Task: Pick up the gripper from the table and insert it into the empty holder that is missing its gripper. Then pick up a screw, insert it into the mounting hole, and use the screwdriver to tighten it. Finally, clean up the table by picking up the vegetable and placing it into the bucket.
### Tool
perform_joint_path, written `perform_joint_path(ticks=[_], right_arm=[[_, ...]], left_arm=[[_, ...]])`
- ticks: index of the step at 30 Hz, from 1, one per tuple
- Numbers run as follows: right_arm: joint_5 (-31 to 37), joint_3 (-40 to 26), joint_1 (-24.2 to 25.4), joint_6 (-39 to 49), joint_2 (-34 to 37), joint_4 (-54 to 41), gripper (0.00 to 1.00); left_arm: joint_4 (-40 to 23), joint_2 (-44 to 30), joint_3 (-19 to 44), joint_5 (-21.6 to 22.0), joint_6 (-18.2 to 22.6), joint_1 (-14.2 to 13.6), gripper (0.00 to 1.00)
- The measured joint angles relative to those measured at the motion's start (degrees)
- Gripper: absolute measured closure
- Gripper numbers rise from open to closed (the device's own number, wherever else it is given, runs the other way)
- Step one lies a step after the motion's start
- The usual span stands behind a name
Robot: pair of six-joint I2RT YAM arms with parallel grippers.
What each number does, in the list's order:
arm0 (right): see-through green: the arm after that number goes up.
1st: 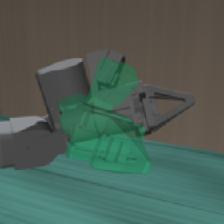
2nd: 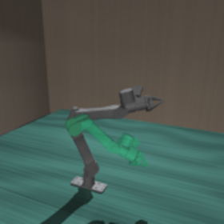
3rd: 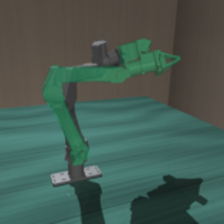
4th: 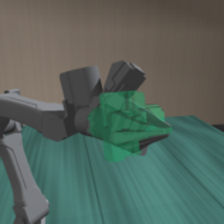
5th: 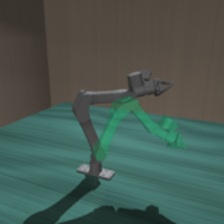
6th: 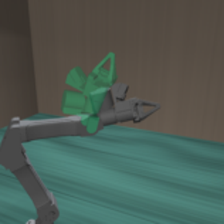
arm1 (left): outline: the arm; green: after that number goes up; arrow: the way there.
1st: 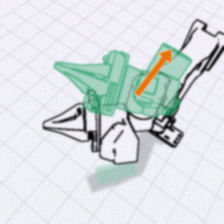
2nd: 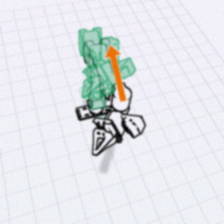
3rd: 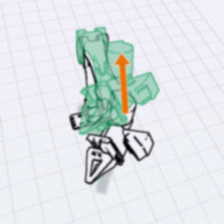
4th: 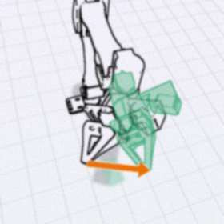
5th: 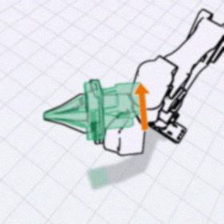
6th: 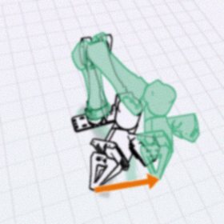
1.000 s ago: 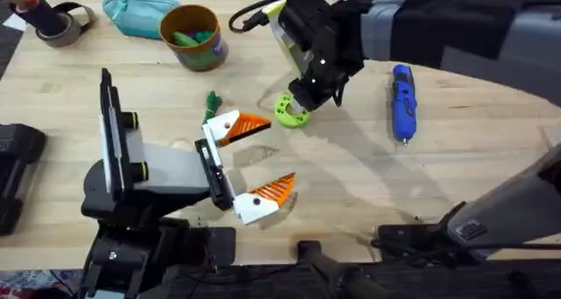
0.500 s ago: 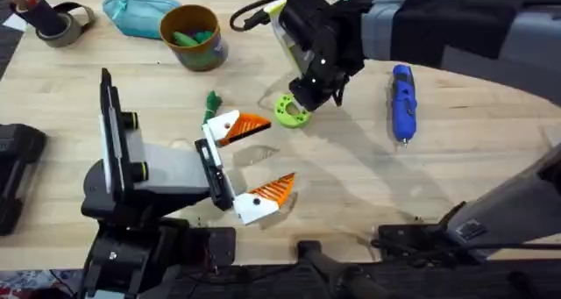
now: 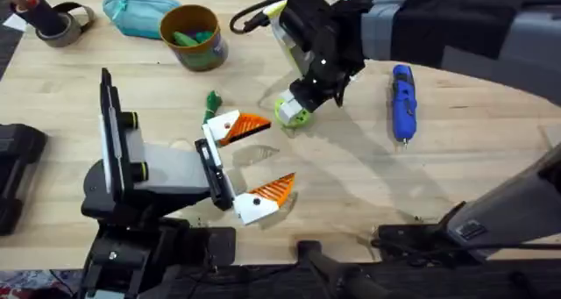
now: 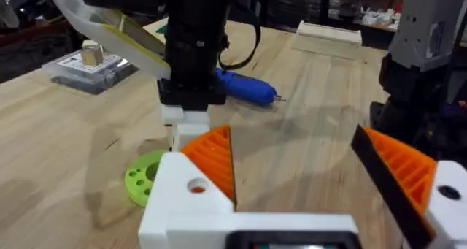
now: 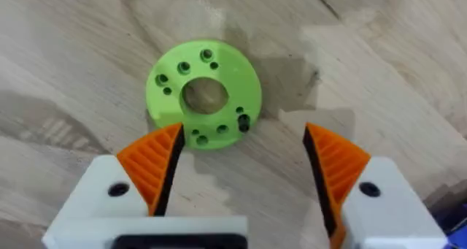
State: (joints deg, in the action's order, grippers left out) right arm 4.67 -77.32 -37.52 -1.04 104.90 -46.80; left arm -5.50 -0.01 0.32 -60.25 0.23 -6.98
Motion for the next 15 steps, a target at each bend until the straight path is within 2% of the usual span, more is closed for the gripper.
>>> perform_joint_path(ticks=[7,12,15], right_arm=[[0.0,0.0,0.0,0.0,0.0,-0.2,0.012],[0.0,0.0,0.0,0.0,0.0,-0.4,0.223],[0.0,0.0,0.0,0.0,0.0,-0.4,0.257]], left_arm=[[0.0,0.0,0.0,0.0,0.0,0.0,0.010],[0.0,0.0,0.0,0.0,0.0,0.0,0.010],[0.0,0.0,0.0,0.0,0.0,0.0,0.010]])
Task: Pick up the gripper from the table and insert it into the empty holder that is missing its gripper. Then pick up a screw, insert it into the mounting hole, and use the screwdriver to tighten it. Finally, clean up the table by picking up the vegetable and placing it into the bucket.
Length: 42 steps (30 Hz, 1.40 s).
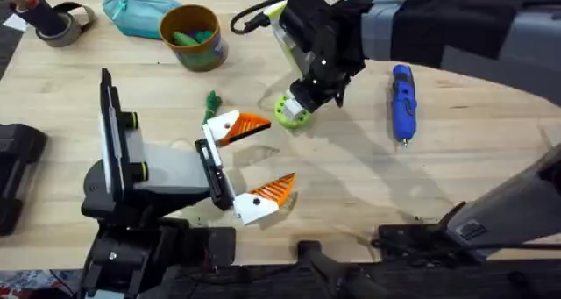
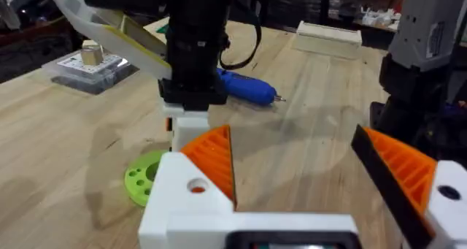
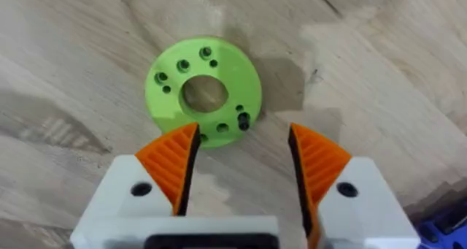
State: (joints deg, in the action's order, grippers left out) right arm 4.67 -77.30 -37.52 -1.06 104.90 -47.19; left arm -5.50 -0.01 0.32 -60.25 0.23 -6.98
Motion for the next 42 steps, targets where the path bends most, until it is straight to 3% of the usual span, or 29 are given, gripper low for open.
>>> perform_joint_path(ticks=[18,42], right_arm=[[-0.7,0.0,0.0,0.0,2.1,0.4,0.527],[-0.9,-0.2,0.5,0.0,2.1,0.2,0.663]], left_arm=[[0.0,0.0,0.0,0.0,0.0,0.0,0.010],[0.0,0.0,0.0,0.0,0.0,0.0,0.010]])
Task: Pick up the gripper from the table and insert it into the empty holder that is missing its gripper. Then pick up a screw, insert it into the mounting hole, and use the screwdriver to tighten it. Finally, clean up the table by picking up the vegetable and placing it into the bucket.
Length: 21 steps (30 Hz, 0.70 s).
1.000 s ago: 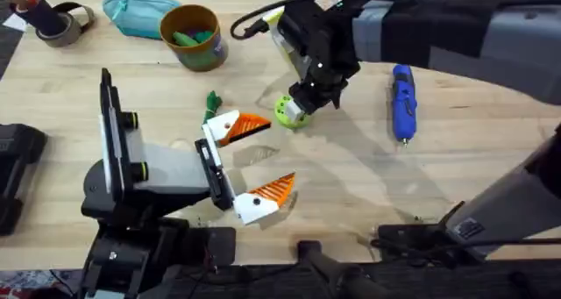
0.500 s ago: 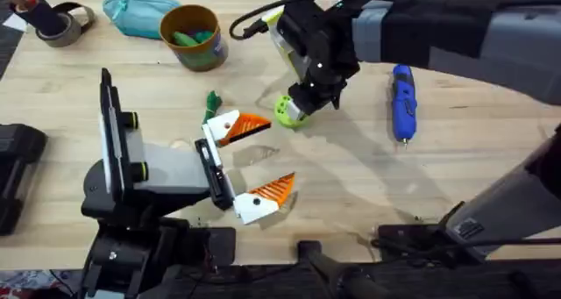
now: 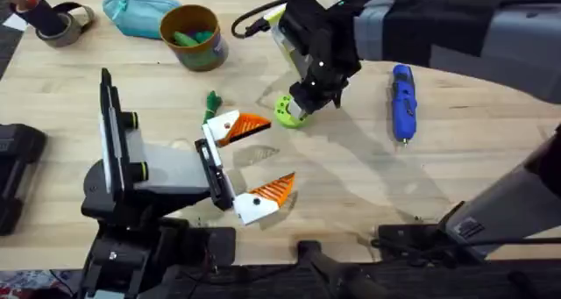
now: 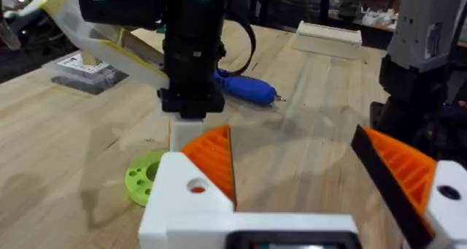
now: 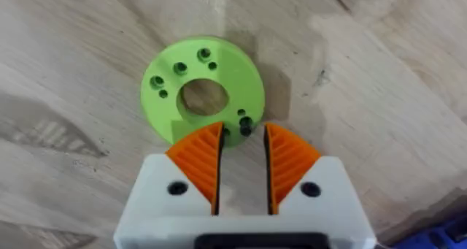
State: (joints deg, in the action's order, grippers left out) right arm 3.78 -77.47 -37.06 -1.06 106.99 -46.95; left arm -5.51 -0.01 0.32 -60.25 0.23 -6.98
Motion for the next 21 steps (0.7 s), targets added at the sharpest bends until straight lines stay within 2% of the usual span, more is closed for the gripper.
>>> perform_joint_path(ticks=[6,21], right_arm=[[0.0,0.0,0.0,0.0,0.0,-0.1,0.705],[0.0,-0.1,0.0,0.0,0.0,-0.2,0.727]], left_arm=[[0.0,0.0,0.0,0.0,0.0,0.0,0.010],[0.0,0.0,0.0,0.0,0.0,0.0,0.010]])
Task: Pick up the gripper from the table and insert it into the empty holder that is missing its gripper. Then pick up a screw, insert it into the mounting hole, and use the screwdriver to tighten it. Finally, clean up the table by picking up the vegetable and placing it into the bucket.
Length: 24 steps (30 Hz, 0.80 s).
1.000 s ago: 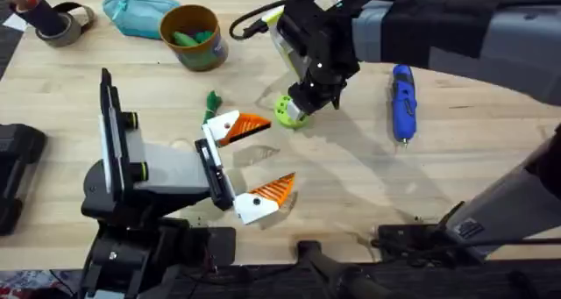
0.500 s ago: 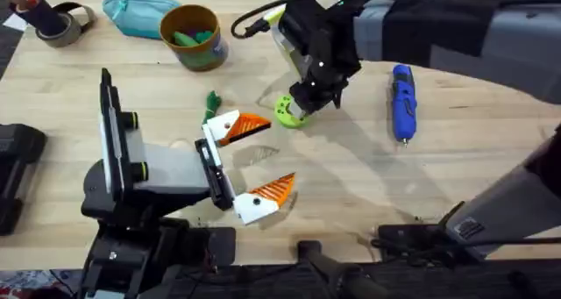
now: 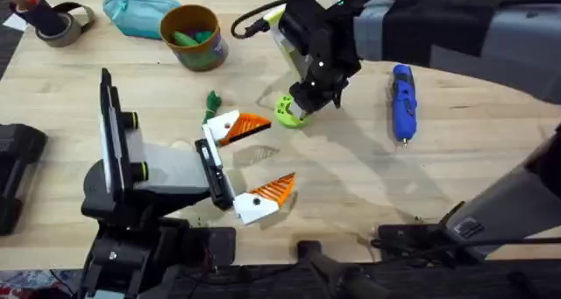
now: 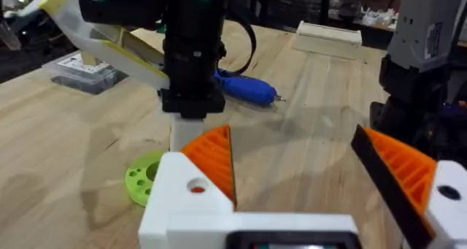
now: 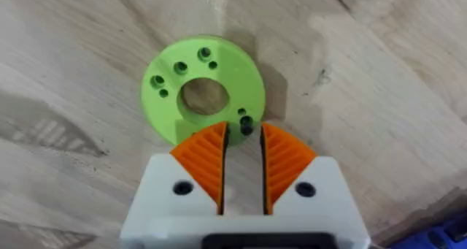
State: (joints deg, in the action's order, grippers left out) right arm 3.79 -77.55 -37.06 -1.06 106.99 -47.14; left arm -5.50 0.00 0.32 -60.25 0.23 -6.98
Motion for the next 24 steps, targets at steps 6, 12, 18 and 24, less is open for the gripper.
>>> perform_joint_path(ticks=[6,12,18,24], right_arm=[[0.0,-0.9,0.0,0.0,0.0,-0.5,0.732],[0.0,-1.3,0.0,0.0,0.0,-0.7,0.732],[0.0,-1.3,0.0,0.0,0.0,-0.7,0.749],[-0.5,-1.3,0.0,0.0,0.0,-0.6,0.754]], left_arm=[[0.0,0.0,0.0,0.0,0.0,0.0,0.010],[0.0,0.0,0.0,0.0,0.0,0.0,0.010],[0.0,0.0,0.0,0.0,0.0,0.0,0.010],[0.0,0.0,0.0,0.0,0.0,0.0,0.010]])
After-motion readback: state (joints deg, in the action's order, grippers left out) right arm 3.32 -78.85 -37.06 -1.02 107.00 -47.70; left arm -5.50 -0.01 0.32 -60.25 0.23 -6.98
